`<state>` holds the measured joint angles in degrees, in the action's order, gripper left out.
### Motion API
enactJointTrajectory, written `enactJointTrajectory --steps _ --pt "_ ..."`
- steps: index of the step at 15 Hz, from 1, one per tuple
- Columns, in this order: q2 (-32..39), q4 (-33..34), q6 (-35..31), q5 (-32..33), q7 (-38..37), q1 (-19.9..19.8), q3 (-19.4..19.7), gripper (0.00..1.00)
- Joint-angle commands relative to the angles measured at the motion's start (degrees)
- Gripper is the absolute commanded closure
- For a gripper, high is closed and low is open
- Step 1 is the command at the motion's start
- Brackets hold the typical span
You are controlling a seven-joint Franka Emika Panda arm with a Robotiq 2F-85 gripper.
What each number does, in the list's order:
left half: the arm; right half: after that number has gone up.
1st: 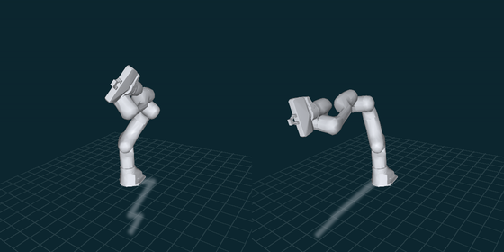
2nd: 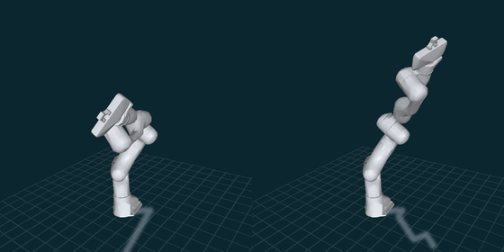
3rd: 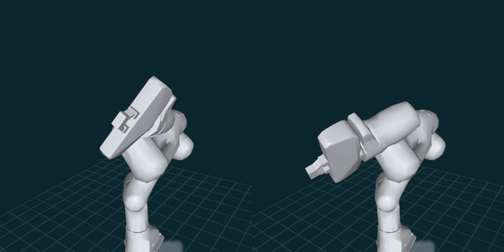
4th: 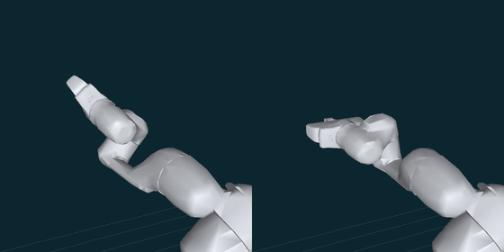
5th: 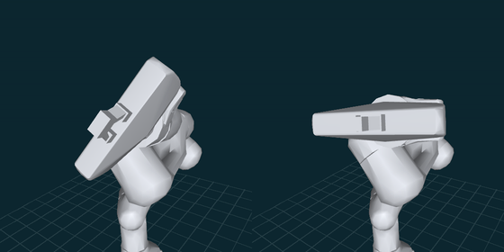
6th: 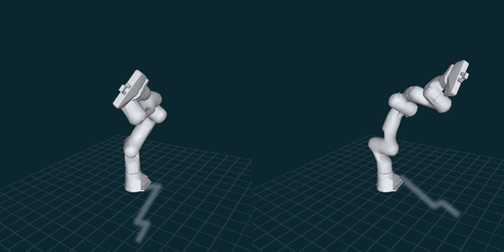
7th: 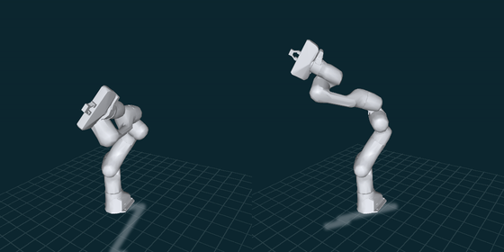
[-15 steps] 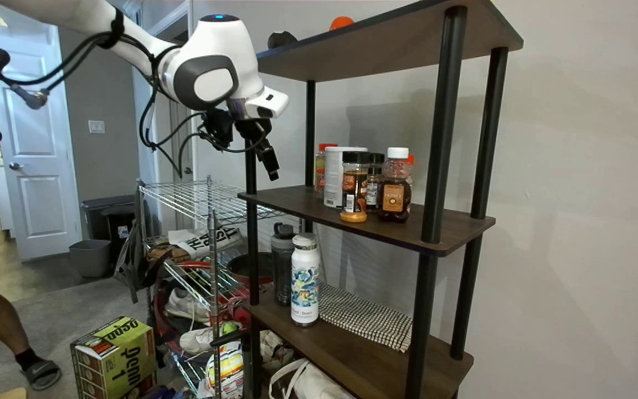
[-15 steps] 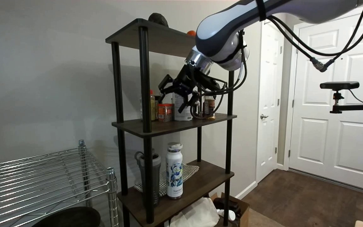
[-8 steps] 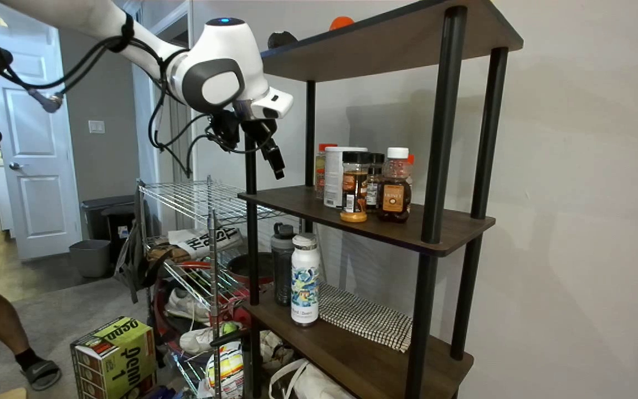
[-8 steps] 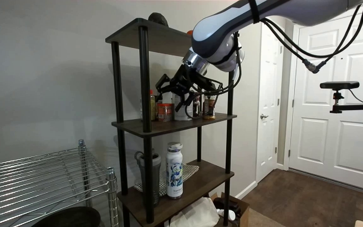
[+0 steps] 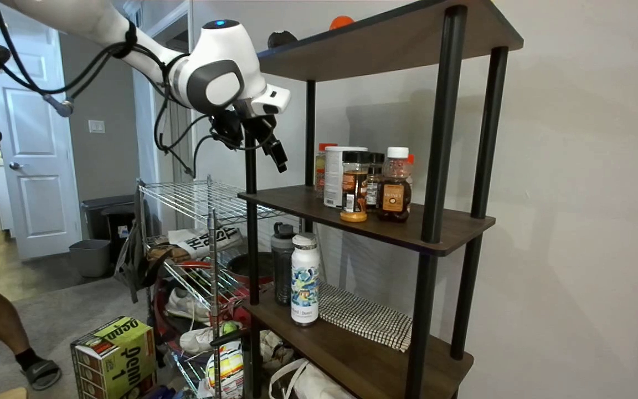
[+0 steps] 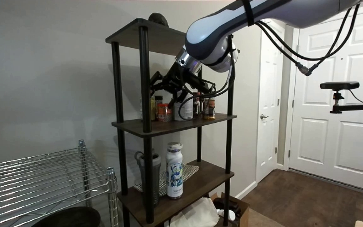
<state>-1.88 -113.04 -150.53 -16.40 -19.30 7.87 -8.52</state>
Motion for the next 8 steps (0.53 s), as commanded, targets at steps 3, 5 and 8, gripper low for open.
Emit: enactJointTrajectory --steps 3,5,8 --pt "3.2 5.8 2.8 5.8 -1.4 1.2 -1.0 0.0" --pt "4.9 8.2 4.5 9.2 -3.0 1.2 -0.6 0.0" --pt "8.1 12.9 8.8 16.4 -6.8 1.4 0.2 0.0"
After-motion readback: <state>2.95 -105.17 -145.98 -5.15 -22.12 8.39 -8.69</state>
